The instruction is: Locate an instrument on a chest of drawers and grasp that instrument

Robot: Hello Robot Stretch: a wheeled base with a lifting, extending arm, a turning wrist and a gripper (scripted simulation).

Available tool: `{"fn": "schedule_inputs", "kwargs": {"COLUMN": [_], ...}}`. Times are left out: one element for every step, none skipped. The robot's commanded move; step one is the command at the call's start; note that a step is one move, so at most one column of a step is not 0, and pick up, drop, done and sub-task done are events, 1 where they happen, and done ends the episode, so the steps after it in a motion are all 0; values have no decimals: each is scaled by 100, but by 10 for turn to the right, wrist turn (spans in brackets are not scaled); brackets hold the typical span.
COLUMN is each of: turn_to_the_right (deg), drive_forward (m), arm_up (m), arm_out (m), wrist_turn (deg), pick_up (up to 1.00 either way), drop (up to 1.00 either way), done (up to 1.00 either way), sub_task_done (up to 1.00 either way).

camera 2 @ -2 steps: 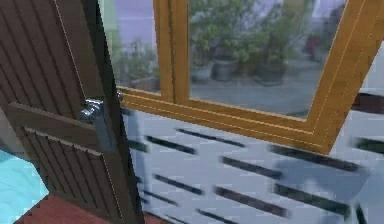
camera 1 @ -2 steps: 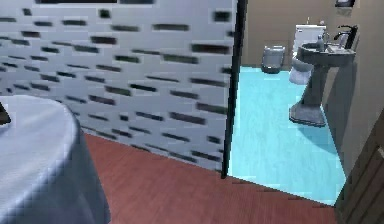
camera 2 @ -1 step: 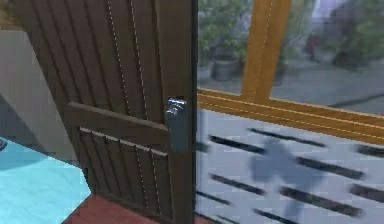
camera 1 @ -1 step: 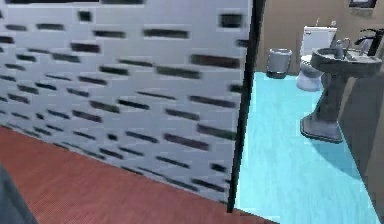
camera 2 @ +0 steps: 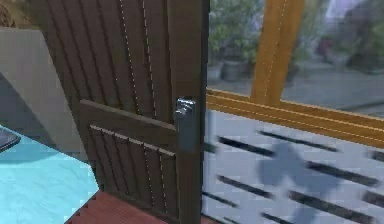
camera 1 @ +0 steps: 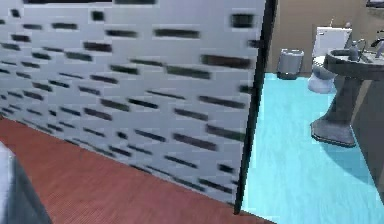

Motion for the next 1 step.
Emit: {"fn": "schedule_inputs", "kwargs": {"turn_to_the_right": [0], "drive_forward": [70], "arm_up": [0], "arm_out": [0], "wrist_turn": [0], "pick_up": [0], "drop": [0], "done": [0], "sub_task_done": [0]}}
